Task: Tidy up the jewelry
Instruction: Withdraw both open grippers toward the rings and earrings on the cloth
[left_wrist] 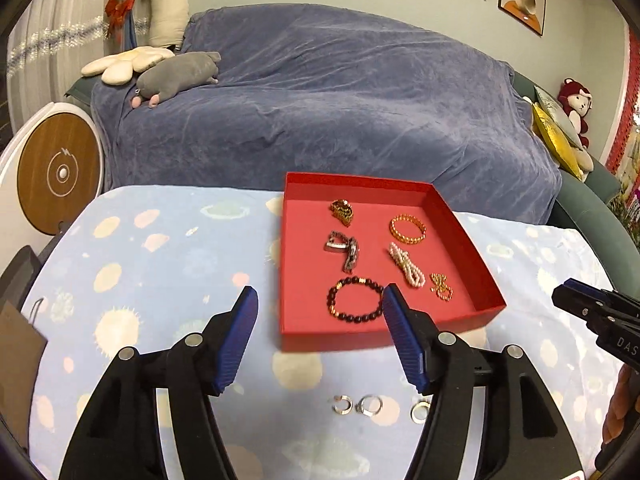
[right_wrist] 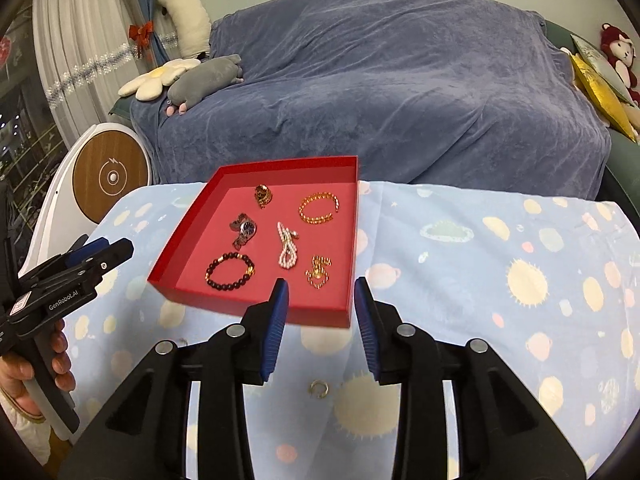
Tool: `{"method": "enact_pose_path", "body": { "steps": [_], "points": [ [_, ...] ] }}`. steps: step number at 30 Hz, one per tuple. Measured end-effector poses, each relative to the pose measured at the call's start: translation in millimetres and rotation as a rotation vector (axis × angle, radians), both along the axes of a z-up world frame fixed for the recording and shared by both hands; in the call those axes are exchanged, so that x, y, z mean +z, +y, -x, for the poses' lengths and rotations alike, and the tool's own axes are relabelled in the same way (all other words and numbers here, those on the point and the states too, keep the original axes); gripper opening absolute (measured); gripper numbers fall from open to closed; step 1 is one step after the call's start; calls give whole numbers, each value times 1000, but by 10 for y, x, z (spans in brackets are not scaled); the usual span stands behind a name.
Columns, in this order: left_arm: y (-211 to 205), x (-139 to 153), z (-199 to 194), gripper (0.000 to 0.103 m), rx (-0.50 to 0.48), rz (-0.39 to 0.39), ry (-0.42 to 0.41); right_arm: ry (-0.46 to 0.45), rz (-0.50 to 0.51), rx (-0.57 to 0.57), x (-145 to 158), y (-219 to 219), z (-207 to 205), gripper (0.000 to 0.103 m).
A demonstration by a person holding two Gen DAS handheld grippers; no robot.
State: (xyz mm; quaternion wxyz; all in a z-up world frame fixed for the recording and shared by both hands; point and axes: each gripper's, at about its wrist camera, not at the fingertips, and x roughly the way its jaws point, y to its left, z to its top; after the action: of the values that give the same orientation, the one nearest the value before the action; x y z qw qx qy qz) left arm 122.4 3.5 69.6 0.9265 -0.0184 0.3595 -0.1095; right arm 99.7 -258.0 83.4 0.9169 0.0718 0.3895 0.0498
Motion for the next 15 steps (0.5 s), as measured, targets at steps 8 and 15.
{"method": "enact_pose_path", "body": {
  "steps": [8,15],
  "points": [
    [132,-358,402,62,47,12,87,83,-32,8,-334,142,443,33],
    [-31,-587,513,62,-16,-58,97,148,-2,8,-638,151,454,33]
  ]
}}
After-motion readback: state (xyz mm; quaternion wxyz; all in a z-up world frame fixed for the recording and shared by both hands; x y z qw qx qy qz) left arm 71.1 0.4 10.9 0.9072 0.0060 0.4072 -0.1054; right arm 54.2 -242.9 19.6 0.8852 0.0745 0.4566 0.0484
